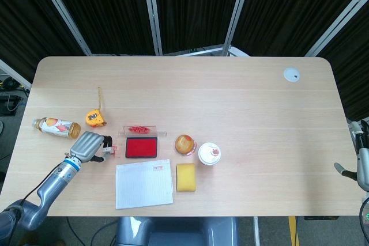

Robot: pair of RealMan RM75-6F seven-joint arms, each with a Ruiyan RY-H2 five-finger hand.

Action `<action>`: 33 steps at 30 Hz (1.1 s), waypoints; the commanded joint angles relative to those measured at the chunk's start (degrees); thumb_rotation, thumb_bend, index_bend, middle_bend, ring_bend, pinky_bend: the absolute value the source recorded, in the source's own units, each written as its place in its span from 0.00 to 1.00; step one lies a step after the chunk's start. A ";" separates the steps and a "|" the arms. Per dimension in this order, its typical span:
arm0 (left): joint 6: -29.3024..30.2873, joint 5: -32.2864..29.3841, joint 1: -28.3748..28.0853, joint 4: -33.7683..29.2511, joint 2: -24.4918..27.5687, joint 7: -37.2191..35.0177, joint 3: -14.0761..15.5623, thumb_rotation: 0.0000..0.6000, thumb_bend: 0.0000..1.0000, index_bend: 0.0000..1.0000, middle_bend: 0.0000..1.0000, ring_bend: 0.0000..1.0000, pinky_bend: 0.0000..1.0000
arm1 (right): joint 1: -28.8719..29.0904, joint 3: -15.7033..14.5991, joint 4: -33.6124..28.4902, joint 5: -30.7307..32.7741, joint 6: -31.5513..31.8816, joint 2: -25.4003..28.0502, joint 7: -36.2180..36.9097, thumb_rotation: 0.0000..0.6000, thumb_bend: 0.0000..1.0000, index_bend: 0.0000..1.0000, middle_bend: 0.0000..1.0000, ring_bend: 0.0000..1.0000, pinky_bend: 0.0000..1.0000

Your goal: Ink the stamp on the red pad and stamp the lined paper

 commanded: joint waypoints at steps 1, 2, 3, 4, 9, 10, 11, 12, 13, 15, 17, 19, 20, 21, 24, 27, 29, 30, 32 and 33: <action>0.84 1.45 0.22 3.27 -1.62 -3.10 0.42 1.00 0.36 0.56 0.55 0.82 0.88 | -0.02 -0.04 -0.12 -0.08 0.06 -0.04 -0.10 1.00 0.00 0.00 0.00 0.00 0.00; 0.90 1.96 0.19 4.39 -2.07 -4.01 0.67 1.00 0.35 0.55 0.54 0.82 0.87 | -0.02 -0.07 -0.16 -0.12 0.08 -0.07 -0.21 1.00 0.00 0.00 0.00 0.00 0.00; 0.86 2.24 0.15 5.08 -2.33 -4.57 0.82 1.00 0.35 0.55 0.54 0.81 0.87 | 0.00 -0.08 -0.16 -0.12 0.08 -0.11 -0.32 1.00 0.00 0.00 0.00 0.00 0.00; 0.86 2.39 0.13 5.49 -2.50 -4.91 0.90 1.00 0.34 0.54 0.53 0.81 0.87 | 0.00 -0.09 -0.17 -0.12 0.07 -0.14 -0.39 1.00 0.00 0.00 0.00 0.00 0.00; 1.18 3.25 0.18 7.86 -3.34 -6.62 1.28 1.00 0.34 0.53 0.51 0.80 0.86 | 0.06 -0.09 -0.07 0.05 -0.03 -0.30 -0.80 1.00 0.00 0.00 0.00 0.00 0.00; 1.20 3.35 0.18 8.25 -3.42 -6.90 1.32 1.00 0.33 0.52 0.51 0.80 0.86 | 0.08 -0.07 0.00 0.09 -0.04 -0.35 -0.92 1.00 0.00 0.00 0.00 0.00 0.00; 1.21 3.42 0.18 8.56 -3.44 -6.96 1.35 1.00 0.33 0.52 0.50 0.80 0.86 | 0.13 -0.09 0.08 0.17 -0.16 -0.40 -1.01 1.00 0.00 0.00 0.00 0.00 0.00; 1.20 3.50 0.16 8.73 -3.47 -7.03 1.39 1.00 0.33 0.51 0.50 0.80 0.86 | 0.16 -0.08 0.14 0.21 -0.24 -0.46 -1.05 1.00 0.00 0.00 0.00 0.00 0.00; 1.15 3.56 0.15 8.84 -3.49 -7.09 1.43 1.00 0.33 0.51 0.50 0.80 0.86 | 0.19 -0.07 0.18 0.23 -0.27 -0.49 -1.10 1.00 0.00 0.00 0.00 0.00 0.00; 1.01 3.65 0.10 8.90 -3.49 -7.10 1.51 1.00 0.32 0.50 0.49 0.80 0.86 | 0.22 -0.07 0.23 0.24 -0.31 -0.54 -1.15 1.00 0.00 0.00 0.00 0.00 0.00; 0.70 3.68 0.02 8.82 -3.43 -6.92 1.62 1.00 0.30 0.47 0.47 0.80 0.86 | 0.22 -0.07 0.24 0.23 -0.29 -0.57 -1.17 1.00 0.00 0.00 0.00 0.00 0.00; 0.52 3.64 -0.03 8.74 -3.39 -6.58 1.62 1.00 0.29 0.44 0.46 0.80 0.86 | 0.22 -0.09 0.25 0.20 -0.28 -0.60 -1.22 1.00 0.00 0.00 0.00 0.00 0.00; 0.51 3.62 -0.04 8.74 -3.40 -6.43 1.59 1.00 0.29 0.42 0.46 0.80 0.86 | 0.22 -0.09 0.24 0.20 -0.27 -0.61 -1.22 1.00 0.00 0.00 0.00 0.00 0.00; 0.51 3.59 -0.03 8.74 -3.42 -6.23 1.56 1.00 0.29 0.41 0.45 0.80 0.86 | 0.22 -0.10 0.25 0.20 -0.27 -0.61 -1.24 1.00 0.00 0.00 0.00 0.00 0.00; 0.62 3.66 0.01 8.78 -3.42 -5.73 1.57 1.00 0.28 0.38 0.44 0.80 0.86 | 0.23 -0.12 0.32 0.19 -0.28 -0.69 -1.38 1.00 0.00 0.00 0.00 0.00 0.00; 0.77 3.71 0.11 8.70 -3.32 -5.31 1.60 1.00 0.23 0.36 0.42 0.80 0.86 | 0.22 -0.15 0.38 0.21 -0.29 -0.76 -1.48 1.00 0.00 0.00 0.00 0.00 0.00; 1.02 3.76 0.19 8.49 -3.15 -5.24 1.57 1.00 0.16 0.33 0.39 0.80 0.85 | 0.21 -0.11 0.38 0.23 -0.25 -0.75 -1.44 1.00 0.00 0.00 0.00 0.00 0.00; 1.42 3.87 0.27 8.21 -2.90 -5.23 1.54 1.00 0.14 0.32 0.38 0.79 0.85 | 0.21 -0.08 0.34 0.22 -0.21 -0.72 -1.41 1.00 0.00 0.00 0.00 0.00 0.00; 3.56 4.19 0.85 6.65 -1.55 -5.19 1.24 1.00 0.07 0.29 0.35 0.79 0.85 | 0.19 -0.14 0.16 0.14 -0.27 -0.64 -1.29 1.00 0.00 0.00 0.00 0.00 0.00; 4.44 4.31 1.09 5.82 -0.91 -5.11 1.09 1.00 0.06 0.28 0.34 0.79 0.85 | 0.18 -0.18 0.05 0.07 -0.29 -0.58 -1.22 1.00 0.00 0.00 0.00 0.00 0.00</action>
